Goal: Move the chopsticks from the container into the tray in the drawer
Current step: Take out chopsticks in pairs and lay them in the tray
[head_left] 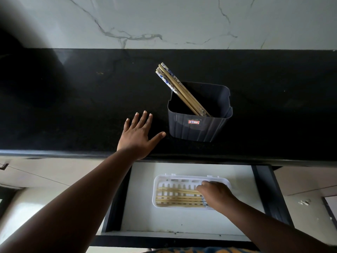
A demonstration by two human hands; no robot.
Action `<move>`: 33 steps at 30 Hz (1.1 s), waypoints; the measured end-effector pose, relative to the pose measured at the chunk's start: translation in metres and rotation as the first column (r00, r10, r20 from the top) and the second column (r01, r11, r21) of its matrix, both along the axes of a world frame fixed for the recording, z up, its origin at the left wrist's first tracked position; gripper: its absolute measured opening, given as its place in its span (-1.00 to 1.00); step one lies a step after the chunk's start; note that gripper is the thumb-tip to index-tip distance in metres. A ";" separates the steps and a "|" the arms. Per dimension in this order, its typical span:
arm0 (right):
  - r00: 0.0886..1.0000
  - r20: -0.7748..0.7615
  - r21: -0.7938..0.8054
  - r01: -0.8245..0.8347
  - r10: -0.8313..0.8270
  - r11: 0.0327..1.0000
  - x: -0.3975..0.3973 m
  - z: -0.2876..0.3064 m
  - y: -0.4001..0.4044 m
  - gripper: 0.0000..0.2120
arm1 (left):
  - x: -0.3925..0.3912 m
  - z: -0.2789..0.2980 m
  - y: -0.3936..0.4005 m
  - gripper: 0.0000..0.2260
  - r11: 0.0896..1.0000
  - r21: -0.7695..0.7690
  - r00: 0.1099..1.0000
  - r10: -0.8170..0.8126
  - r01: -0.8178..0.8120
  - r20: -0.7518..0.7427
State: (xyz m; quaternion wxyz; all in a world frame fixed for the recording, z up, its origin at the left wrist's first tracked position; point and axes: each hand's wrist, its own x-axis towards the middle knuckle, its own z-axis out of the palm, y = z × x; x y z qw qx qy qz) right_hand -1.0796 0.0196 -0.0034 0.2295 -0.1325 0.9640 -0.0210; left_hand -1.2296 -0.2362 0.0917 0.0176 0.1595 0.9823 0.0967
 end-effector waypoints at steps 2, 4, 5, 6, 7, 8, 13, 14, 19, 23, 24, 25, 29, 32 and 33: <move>0.996 -0.087 0.023 0.002 0.000 1.000 -0.001 0.012 -0.002 -0.75 | 0.000 0.001 0.000 -0.17 1.000 -0.001 1.000 0.000 0.000 -0.002; 1.000 -0.010 0.052 0.013 -0.013 0.999 0.001 0.018 -0.005 -0.73 | 0.000 0.002 -0.001 -0.17 1.000 0.001 1.000 -0.001 0.001 -0.003; 0.999 -0.024 0.015 0.033 -0.033 0.999 0.002 0.018 -0.004 -0.73 | 0.000 0.002 0.000 -0.18 1.000 0.003 1.000 -0.001 0.001 -0.004; 0.997 -0.010 -0.009 0.074 -0.074 0.997 0.001 0.021 -0.005 -0.75 | 0.000 0.002 0.000 -0.18 1.000 0.004 1.000 -0.002 0.002 -0.006; 0.997 -0.002 -0.026 0.078 -0.078 0.997 -0.001 0.024 -0.006 -0.76 | 0.000 0.003 0.000 -0.18 1.000 0.007 1.000 -0.004 0.004 -0.006; 0.995 0.069 -0.046 0.079 -0.075 0.996 -0.003 0.034 -0.010 -0.75 | 0.000 0.003 0.000 -0.18 1.000 0.009 1.000 -0.005 0.005 -0.003; 0.985 -0.170 -0.421 -0.051 -0.024 0.906 -0.020 0.117 -0.034 -0.75 | 0.002 0.004 0.000 -0.15 1.000 0.017 1.000 0.003 -0.003 0.005; 0.966 -0.253 -0.498 -0.080 -0.056 0.864 -0.024 0.140 -0.039 -0.75 | 0.002 0.005 0.000 -0.14 1.000 0.016 1.000 0.006 -0.006 0.005; 0.715 -0.622 -0.650 -0.243 -0.320 0.721 -0.066 0.229 -0.055 -0.82 | 0.002 0.005 0.002 -0.14 1.000 -0.003 1.000 0.025 -0.025 -0.010; 0.708 -0.566 -0.602 -0.006 -0.422 0.798 -0.113 0.253 -0.057 -0.84 | 0.003 0.005 0.002 -0.17 0.999 0.002 0.999 0.036 -0.036 0.001; 0.710 -0.556 -0.568 0.056 -0.433 0.821 -0.123 0.253 -0.058 -0.83 | 0.003 0.005 0.003 -0.17 0.999 0.006 0.999 0.039 -0.039 0.003; 0.705 -0.555 -0.536 0.102 -0.441 0.838 -0.131 0.251 -0.060 -0.82 | 0.003 0.006 0.003 -0.17 0.999 0.012 0.999 0.042 -0.043 0.009; 0.701 -0.529 -0.498 0.199 -0.478 0.844 -0.152 0.240 -0.070 -0.75 | 0.000 0.007 0.004 -0.15 0.999 0.018 0.997 0.047 -0.048 0.061; 0.692 -0.524 -0.484 0.239 -0.497 0.842 -0.158 0.232 -0.076 -0.75 | -0.006 0.011 0.005 -0.15 0.999 0.000 0.991 0.042 -0.042 0.129; 0.687 -0.527 -0.484 0.241 -0.500 0.841 -0.159 0.230 -0.078 -0.76 | -0.008 0.011 0.005 -0.14 0.999 -0.008 0.988 0.040 -0.039 0.153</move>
